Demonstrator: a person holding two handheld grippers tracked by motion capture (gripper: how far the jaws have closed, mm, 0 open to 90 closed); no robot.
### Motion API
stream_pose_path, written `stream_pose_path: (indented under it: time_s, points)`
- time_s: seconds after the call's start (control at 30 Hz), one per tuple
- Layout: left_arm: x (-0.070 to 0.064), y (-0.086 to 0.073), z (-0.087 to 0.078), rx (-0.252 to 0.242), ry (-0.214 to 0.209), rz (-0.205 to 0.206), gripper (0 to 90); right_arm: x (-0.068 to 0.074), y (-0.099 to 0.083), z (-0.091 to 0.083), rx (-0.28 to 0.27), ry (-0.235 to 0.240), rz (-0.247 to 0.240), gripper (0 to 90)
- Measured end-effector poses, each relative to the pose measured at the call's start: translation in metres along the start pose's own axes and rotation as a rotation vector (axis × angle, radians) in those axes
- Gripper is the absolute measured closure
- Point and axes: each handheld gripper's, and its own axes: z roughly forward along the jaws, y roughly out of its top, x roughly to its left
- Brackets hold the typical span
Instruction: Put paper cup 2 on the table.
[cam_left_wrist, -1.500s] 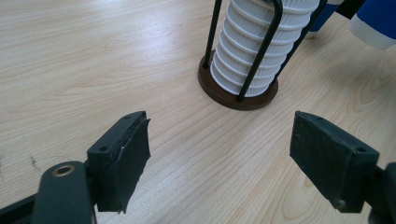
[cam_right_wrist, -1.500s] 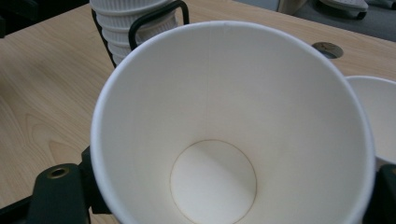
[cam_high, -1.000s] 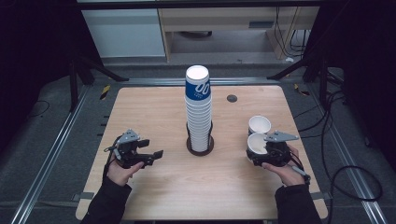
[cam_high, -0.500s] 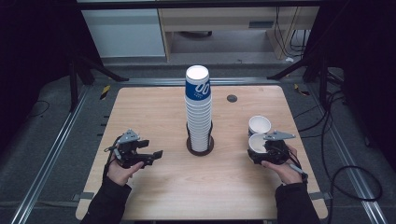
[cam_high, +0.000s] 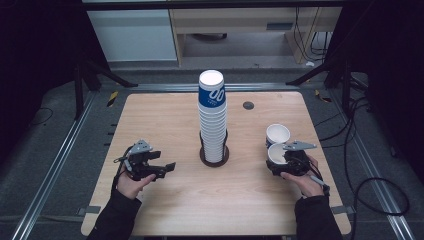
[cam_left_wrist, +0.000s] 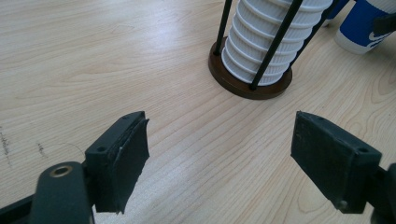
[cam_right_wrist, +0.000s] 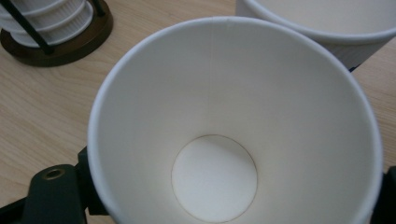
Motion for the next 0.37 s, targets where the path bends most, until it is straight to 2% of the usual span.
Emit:
stream_pose_path:
  time_s: [0.03, 0.17, 0.37]
  points:
    - [0.0, 0.0, 0.0, -0.002, -0.001, 0.001, 18.4, 0.0, 0.0, 0.001, -0.002, 0.006, -0.008, 9.9]
    - [-0.001, 0.001, -0.002, -0.005, -0.001, 0.006, 18.1, 0.001, 0.0, -0.001, -0.017, -0.003, -0.007, 5.3]
    - [0.003, 0.001, -0.006, -0.016, 0.005, -0.004, 17.7, 0.0, -0.002, -0.018, -0.066, -0.013, 0.023, 3.5]
